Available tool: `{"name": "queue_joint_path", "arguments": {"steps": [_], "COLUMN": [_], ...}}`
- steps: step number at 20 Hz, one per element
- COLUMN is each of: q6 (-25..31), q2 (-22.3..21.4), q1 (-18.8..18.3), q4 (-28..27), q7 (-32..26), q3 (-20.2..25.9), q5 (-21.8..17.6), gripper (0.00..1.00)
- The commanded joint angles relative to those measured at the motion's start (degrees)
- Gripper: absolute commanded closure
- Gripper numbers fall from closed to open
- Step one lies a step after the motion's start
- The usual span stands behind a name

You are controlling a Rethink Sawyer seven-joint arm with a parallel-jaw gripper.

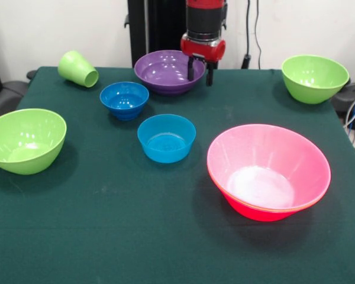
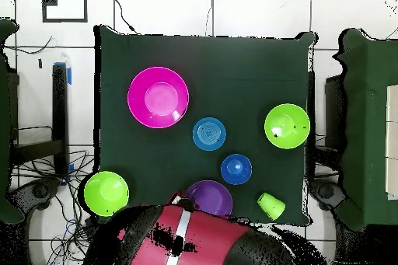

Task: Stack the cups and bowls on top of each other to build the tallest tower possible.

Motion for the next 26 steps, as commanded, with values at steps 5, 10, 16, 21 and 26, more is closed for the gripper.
{"name": "queue_joint_path", "arguments": {"steps": [5,10,16,21,26], "q6": [-3.0,-3.8,-3.3,-2.8,4.4], "q2": [5.9,6.0,5.1,4.5,-2.8], "q1": [1.0,3.8,4.1,3.7,3.7], "q4": [-7.6,-8.1,-7.9,-7.9,-5.3], "q7": [6.4,5.5,6.1,6.1,5.1], "q3": [1.5,-1.5,-1.9,-1.7,-1.2], "q5": [3.9,5.2,5.6,5.1,5.2], "gripper": [0.0,1.0,1.0,1.0,1.0]}}
